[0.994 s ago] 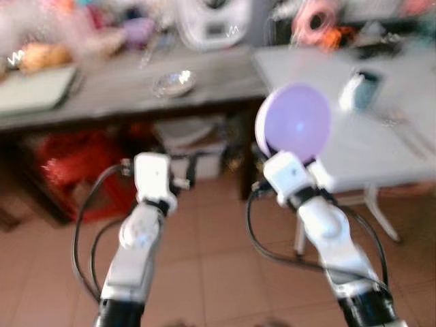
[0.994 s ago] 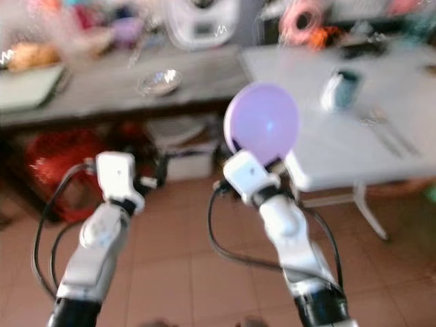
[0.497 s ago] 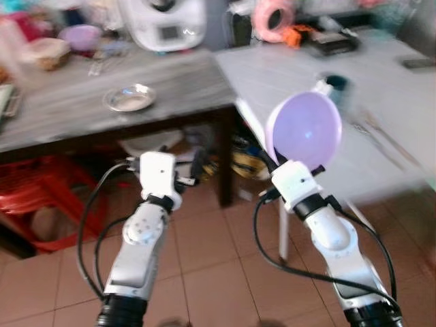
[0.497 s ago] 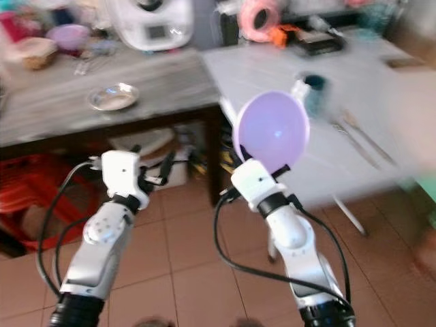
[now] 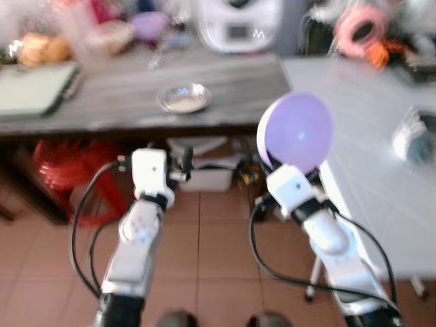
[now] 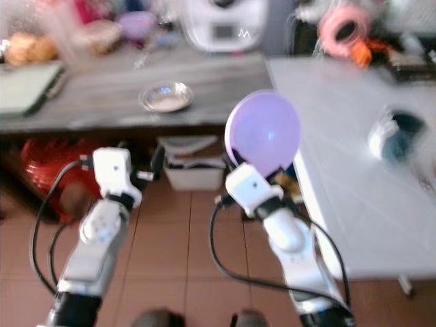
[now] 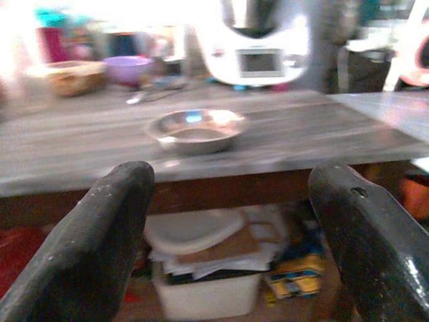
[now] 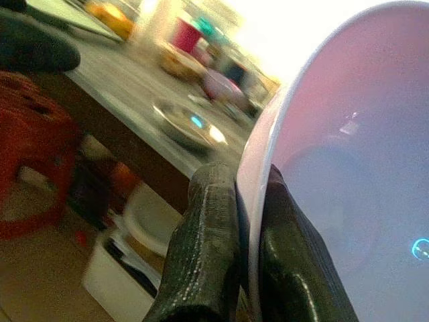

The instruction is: Setting the table

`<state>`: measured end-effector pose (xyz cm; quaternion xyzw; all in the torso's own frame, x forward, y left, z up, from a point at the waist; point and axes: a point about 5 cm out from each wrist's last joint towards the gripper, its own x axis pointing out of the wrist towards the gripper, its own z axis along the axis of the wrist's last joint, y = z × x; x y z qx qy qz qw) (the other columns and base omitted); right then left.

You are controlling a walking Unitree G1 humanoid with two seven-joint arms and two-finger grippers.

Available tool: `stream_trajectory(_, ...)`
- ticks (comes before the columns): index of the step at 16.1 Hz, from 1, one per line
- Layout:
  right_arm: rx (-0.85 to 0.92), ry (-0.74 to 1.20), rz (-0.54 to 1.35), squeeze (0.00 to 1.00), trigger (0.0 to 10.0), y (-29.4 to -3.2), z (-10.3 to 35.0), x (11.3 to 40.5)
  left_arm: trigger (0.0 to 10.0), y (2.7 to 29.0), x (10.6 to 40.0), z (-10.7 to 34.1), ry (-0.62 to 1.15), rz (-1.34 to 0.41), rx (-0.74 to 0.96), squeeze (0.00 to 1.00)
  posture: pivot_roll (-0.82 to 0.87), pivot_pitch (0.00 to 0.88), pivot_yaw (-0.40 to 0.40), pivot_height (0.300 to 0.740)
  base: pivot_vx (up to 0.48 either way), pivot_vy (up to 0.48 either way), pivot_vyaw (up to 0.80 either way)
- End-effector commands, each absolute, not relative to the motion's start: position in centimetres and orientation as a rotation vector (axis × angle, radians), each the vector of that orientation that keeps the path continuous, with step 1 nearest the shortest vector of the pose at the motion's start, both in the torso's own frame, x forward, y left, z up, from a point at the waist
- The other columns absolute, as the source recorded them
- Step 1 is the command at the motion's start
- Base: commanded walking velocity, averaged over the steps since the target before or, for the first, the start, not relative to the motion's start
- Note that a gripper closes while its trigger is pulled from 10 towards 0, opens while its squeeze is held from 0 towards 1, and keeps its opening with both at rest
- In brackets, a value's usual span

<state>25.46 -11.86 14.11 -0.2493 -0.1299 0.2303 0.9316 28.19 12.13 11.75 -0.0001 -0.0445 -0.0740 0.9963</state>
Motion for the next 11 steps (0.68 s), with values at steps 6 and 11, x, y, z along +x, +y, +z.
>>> stream_trajectory(6,-0.477,-0.285,0.473,0.0,10.0,-11.56,14.79,24.97,10.0,11.89,27.77,11.96,-0.111,-0.186,-0.01,0.0,-0.08,0.0,0.057,0.74,0.371,0.0,0.27)
stream_trajectory(11,-0.469,-0.276,0.497,0.0,10.0,-11.17,14.61,24.61,10.0,11.91,27.62,11.82,-0.101,-0.188,-0.022,0.0,-0.07,0.0,0.05,0.74,0.48,0.0,0.0)
